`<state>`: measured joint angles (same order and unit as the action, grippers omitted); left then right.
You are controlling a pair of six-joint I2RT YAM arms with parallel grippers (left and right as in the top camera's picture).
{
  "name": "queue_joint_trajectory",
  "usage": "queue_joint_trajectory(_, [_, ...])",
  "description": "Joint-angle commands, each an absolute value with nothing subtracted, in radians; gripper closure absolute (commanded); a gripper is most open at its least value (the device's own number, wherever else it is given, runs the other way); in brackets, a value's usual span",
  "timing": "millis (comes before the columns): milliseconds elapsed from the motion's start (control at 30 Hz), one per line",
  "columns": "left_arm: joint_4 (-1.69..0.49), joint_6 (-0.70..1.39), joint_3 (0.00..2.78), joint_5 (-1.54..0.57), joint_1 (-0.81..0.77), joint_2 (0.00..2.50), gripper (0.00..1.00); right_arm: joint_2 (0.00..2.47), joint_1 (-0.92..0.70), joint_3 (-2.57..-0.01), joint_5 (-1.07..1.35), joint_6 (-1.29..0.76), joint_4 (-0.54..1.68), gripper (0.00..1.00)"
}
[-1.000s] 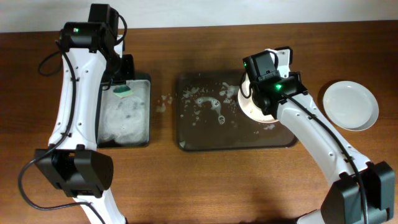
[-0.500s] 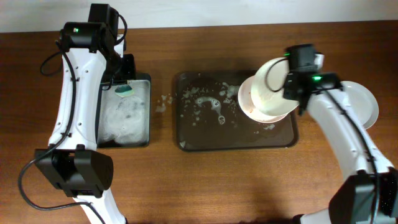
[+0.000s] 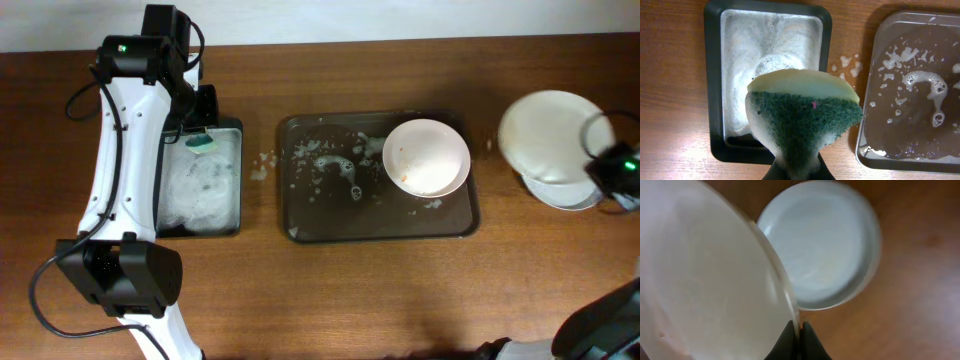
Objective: Clean dirty plates on tray and stack at the side
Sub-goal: 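Carry the plate right and stack it on the cleaned plate, then move right gripper back to the tray and grip the last white plate's rim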
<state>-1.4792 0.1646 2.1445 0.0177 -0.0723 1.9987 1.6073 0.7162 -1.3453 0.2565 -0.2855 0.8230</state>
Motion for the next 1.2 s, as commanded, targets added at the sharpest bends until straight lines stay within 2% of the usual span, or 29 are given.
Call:
queue_joint_trajectory(0, [-1.477,0.152,2.14,0.011,-0.069,1.964,0.99,1.619,0.804,-1.359,0.298,-0.294,0.807,0.96])
queue_joint_trajectory(167, [-1.477,0.152,2.14,0.011,-0.069,1.964,0.99,1.679,0.859,-1.357,0.23,-0.294,0.733,0.96])
queue_joint_trajectory(733, [-1.476,0.152,2.14,0.01,-0.069,1.964,0.99,1.93,0.827,-1.357,0.213,-0.293,0.633,0.95])
queue_joint_trajectory(800, [-1.477,0.152,2.14,0.01,-0.069,1.964,0.99,1.933,0.796,-1.357,0.204,-0.293,0.619,0.9])
queue_joint_trajectory(1000, [-1.477,0.152,2.14,0.011,-0.069,1.964,0.99,1.933,0.751,-1.358,0.188,-0.294,0.611,0.49])
queue_joint_trajectory(1067, [-1.478,0.152,2.14,0.011,-0.069,1.964,0.99,1.932,0.751,-1.362,0.206,-0.294,0.617,0.45])
queue_joint_trajectory(1167, [-1.478,0.152,2.14,0.01,-0.069,1.964,0.99,1.917,0.749,-1.429,0.278,-0.293,0.696,0.45])
